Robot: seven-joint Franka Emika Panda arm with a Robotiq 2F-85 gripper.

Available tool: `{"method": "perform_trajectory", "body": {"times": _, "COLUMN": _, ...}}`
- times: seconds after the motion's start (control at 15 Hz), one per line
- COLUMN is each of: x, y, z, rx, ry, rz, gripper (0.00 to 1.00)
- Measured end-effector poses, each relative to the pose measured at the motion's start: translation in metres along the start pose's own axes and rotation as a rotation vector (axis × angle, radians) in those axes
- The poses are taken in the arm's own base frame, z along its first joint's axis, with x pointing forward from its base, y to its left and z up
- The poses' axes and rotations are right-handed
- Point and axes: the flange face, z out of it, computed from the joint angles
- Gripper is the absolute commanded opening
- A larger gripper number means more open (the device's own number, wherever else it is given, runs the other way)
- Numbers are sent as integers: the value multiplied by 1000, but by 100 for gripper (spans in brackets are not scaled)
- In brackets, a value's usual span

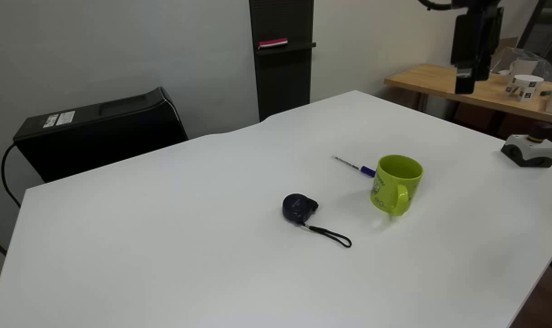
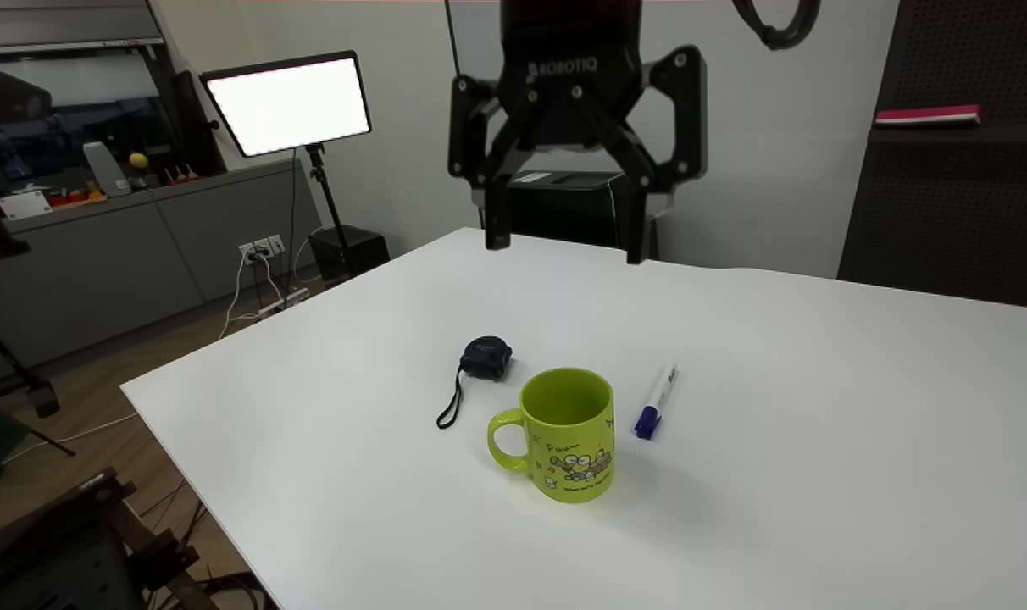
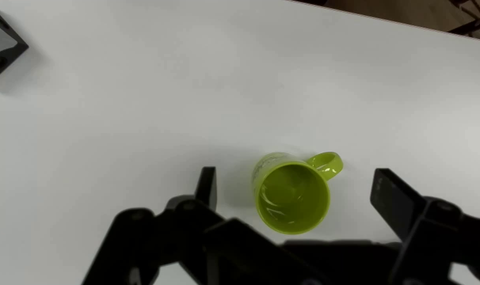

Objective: Put the marker in the cup

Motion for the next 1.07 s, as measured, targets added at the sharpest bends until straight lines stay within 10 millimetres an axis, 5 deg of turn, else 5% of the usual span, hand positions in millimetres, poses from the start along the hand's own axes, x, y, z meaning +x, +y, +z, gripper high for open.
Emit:
{"method": "perform_trajectory", "body": {"times": 0.6, "x": 54, "y": 38, "z": 51, "rx": 6, "ry": 246, "rz": 111, "gripper": 100}}
{"method": "perform_trajectory", "body": {"times": 1.07, "x": 81, "y": 36, "z": 73, "rx": 16, "ry": 354, "rz": 167, "gripper": 100}}
